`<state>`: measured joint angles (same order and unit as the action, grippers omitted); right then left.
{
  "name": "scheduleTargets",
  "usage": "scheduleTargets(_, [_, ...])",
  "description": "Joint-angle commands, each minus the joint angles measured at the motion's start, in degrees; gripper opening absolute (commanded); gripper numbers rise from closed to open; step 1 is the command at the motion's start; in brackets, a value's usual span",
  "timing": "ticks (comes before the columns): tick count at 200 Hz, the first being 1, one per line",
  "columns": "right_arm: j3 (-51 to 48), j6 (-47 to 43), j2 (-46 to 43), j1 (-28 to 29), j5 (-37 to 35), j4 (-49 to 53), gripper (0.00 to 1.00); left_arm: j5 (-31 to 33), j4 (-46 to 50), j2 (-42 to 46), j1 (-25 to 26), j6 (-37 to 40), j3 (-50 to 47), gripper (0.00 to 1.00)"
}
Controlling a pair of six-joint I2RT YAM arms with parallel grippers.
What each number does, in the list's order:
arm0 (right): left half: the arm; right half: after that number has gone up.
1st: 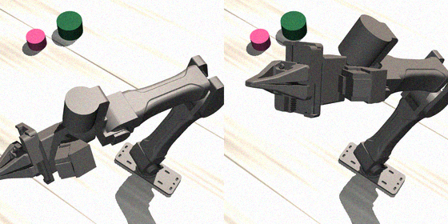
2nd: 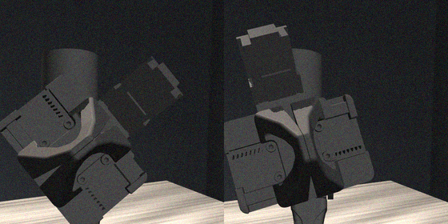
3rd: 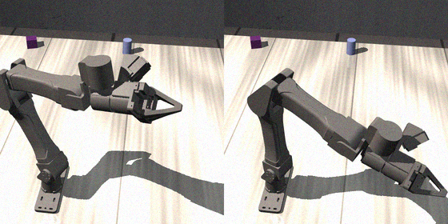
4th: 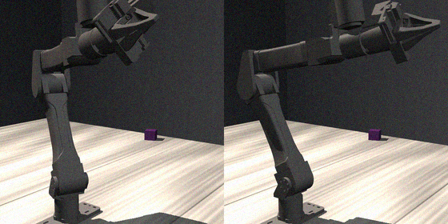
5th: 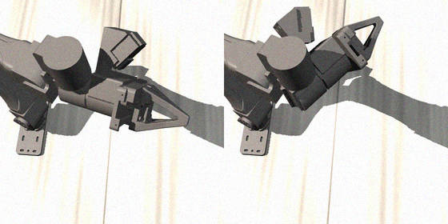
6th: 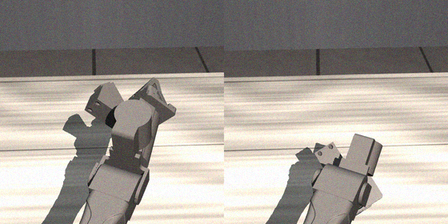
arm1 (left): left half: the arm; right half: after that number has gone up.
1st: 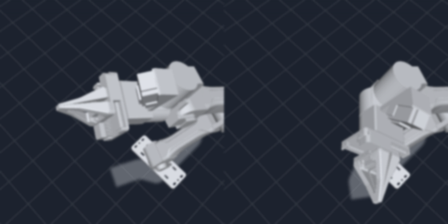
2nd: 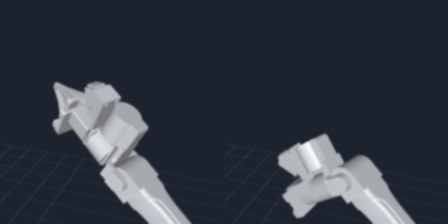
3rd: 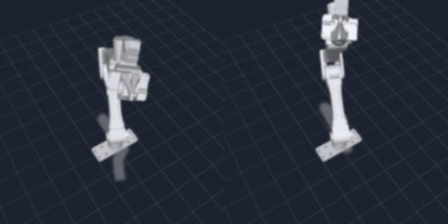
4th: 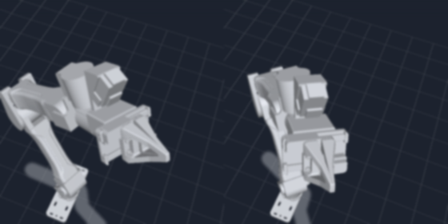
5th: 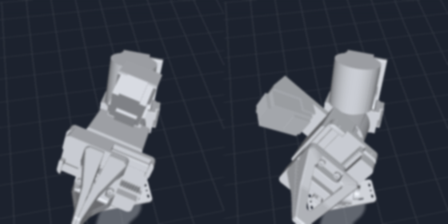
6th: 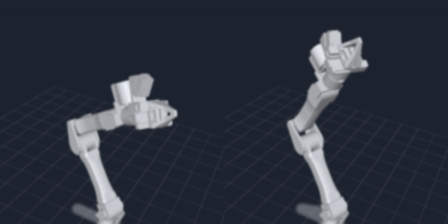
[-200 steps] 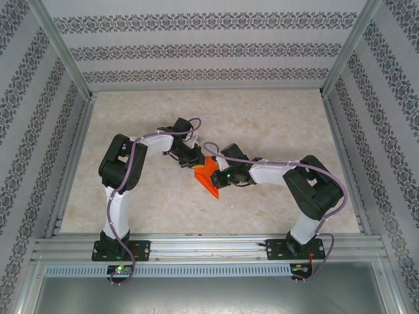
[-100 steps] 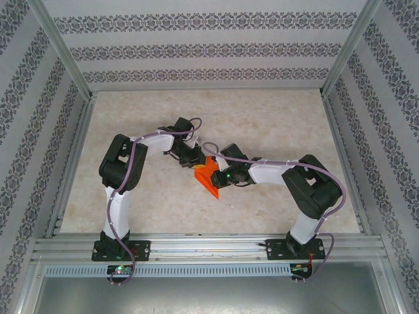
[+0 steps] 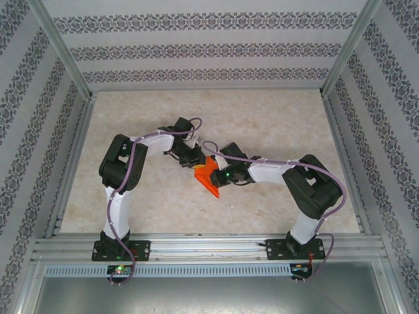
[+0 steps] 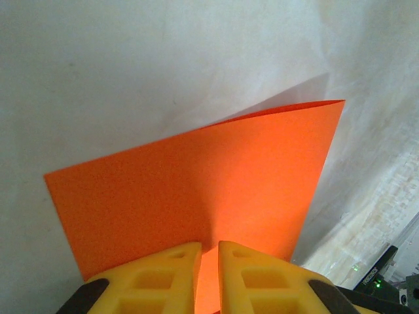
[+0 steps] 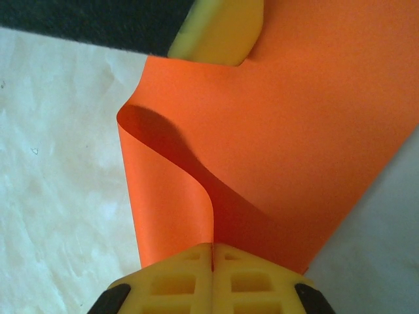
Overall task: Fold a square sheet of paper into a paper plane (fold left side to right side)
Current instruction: Third fold the triangle at the center of the table.
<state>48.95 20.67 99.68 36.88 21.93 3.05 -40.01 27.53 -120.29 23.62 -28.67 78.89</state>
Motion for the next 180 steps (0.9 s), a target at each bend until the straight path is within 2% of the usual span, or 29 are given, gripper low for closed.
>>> scheduleTargets(1, [1.41, -1.07, 0.67, 0.26, -0.04, 0.83, 0.0, 4.68, 5.08, -2.32, 0.64, 1.06, -0.93, 0.17])
scheduleTargets(36, [1.32, -1.15, 2.24, 0.42, -0.39, 0.82, 0.0, 4.68, 5.07, -2.07, 0.6, 1.06, -0.93, 0.18])
scheduleTargets(111, [0.12, -1.33, 4.26, 0.72, -0.93, 0.91, 0.0, 4.75, 5.59, 0.45, 0.32, 1.2, 3.13, 0.28])
scheduleTargets(146, [-0.17, -1.33, 3.83, 0.73, -1.09, 0.93, 0.0, 6.12, 3.49, 6.32, -1.22, 1.03, 3.14, 0.3])
scheduleTargets(180, [-0.27, -1.15, 3.49, 0.74, -0.76, 0.66, 0.0, 5.68, -3.5, 14.98, -3.3, -1.3, -5.78, 0.26])
